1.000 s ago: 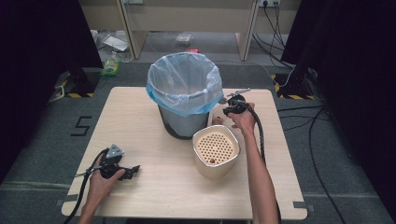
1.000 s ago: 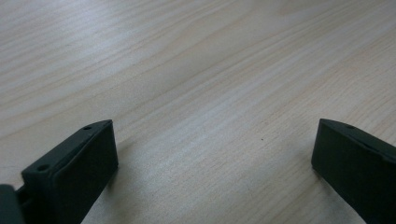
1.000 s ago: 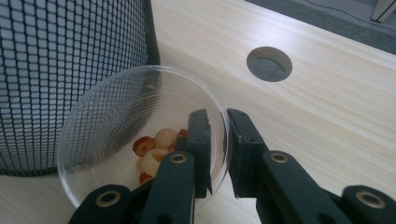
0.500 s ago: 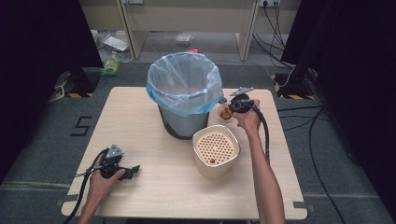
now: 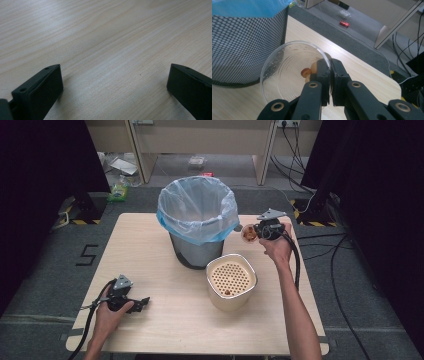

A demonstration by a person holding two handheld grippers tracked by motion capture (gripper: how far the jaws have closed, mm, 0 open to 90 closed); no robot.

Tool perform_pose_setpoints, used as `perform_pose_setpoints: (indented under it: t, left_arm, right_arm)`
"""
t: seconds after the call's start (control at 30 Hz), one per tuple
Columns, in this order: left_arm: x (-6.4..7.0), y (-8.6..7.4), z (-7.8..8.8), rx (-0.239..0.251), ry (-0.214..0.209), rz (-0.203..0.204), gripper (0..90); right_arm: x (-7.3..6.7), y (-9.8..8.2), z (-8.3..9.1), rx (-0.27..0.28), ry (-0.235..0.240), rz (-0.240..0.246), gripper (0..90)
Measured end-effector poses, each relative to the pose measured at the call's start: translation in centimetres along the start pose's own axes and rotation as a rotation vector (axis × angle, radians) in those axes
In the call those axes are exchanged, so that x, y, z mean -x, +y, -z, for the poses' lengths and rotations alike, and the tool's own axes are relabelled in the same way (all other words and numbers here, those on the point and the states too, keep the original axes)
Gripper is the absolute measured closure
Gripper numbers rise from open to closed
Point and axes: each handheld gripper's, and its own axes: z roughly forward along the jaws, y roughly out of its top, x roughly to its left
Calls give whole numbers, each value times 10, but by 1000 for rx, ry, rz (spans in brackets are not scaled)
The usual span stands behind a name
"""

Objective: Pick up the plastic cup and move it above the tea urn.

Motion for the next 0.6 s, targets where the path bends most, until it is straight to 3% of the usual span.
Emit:
perform_pose_setpoints:
  t: [0.6]
  left_arm:
    - [0,0,0,0,0,0,0]
  right_arm:
    - [-10,-12,43,102,-32,77,866]
